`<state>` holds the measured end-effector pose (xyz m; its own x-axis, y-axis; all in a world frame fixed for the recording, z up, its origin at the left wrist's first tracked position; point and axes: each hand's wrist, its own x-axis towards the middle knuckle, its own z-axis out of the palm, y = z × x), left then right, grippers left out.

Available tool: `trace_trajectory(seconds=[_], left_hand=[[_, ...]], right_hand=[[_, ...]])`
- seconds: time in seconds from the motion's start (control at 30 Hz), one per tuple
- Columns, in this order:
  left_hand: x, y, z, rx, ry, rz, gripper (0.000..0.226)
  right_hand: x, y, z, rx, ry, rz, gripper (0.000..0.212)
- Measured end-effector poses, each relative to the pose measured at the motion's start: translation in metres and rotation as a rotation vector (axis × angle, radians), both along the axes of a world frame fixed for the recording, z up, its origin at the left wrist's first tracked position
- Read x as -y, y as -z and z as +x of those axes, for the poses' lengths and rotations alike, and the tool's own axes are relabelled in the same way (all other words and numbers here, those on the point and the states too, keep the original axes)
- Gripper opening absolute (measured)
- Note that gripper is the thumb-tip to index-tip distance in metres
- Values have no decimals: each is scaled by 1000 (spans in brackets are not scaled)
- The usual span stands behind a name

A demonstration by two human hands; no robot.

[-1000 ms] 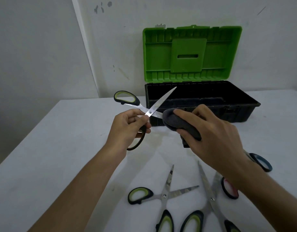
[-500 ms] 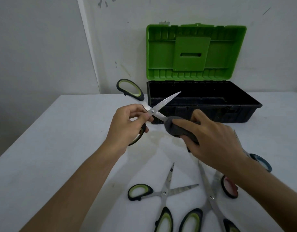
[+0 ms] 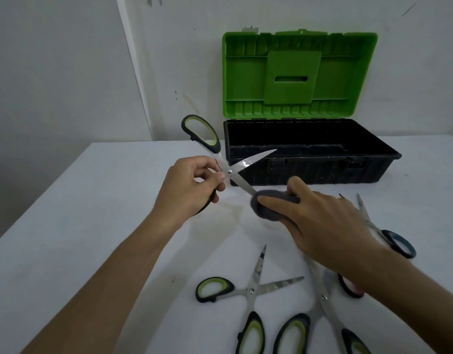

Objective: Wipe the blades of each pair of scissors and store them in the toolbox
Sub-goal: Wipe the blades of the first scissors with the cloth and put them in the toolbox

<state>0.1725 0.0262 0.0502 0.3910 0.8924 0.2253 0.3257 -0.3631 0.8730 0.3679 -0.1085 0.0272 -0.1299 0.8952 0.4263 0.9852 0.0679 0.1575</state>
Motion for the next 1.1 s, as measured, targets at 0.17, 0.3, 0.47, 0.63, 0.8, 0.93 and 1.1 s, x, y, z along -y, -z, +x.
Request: trace_trajectory(seconds=[0.17,0.3,0.47,0.63,0.8,0.93,1.1], left_hand=[[5,-1,10,-44,10,49,11],[2,-2,8,44,23,-21,13],[-6,5,7,97,8,-124,8],[-9,5,11,86,-10,-43,11],[-5,8,20,100,1,-34,12],[-11,16,20,64,-30,-44,13],[-10,17,23,83,-19,-6,13]], right_hand=[[-7,-28,-13,-64,-23,126,49],[-21,-14,-20,-89,-29,102,55],[-7,2,-4,-123,17,43,53],[-1,-14,3,-129,9,97,46],[-31,-7,-10,-177,-10,110,47],[-33,8,-4,-211,0,58,46],[-41,-6,0,-210,-19,124,46]])
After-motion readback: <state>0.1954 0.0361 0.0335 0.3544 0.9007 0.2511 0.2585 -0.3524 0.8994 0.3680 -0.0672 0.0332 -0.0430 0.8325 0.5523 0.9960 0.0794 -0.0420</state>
